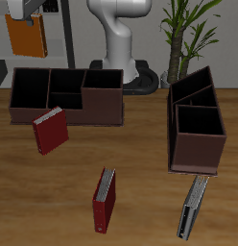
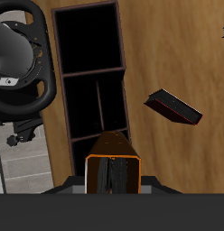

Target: Place the orange book into the back desk caddy's back compartment

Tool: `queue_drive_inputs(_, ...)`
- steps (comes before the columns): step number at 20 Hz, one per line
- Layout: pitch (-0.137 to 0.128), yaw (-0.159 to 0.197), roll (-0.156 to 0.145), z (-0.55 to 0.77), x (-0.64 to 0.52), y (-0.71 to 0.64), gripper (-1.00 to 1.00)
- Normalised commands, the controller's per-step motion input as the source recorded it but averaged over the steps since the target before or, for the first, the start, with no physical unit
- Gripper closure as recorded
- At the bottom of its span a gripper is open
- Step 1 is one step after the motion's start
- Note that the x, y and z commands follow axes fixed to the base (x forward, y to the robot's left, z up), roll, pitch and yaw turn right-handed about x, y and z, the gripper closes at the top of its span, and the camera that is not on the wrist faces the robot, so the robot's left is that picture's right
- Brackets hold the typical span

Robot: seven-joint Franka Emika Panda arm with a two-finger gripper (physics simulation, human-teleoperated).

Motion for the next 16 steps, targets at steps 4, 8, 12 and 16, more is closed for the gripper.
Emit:
queue_drive_inputs(4,0.011,0.018,0.048,-0.03,-0.01,0.26,1.00)
queue_drive_inputs(8,0.036,0.051,0.058,-0.17,-0.04,0.27,1.00)
queue_drive_inputs(12,0.014,0.035,0.029,-0.10,-0.04,0.14,1.00)
queue_drive_inputs(16,0.012,0.029,0.026,-0.07,-0.04,0.11,1.00)
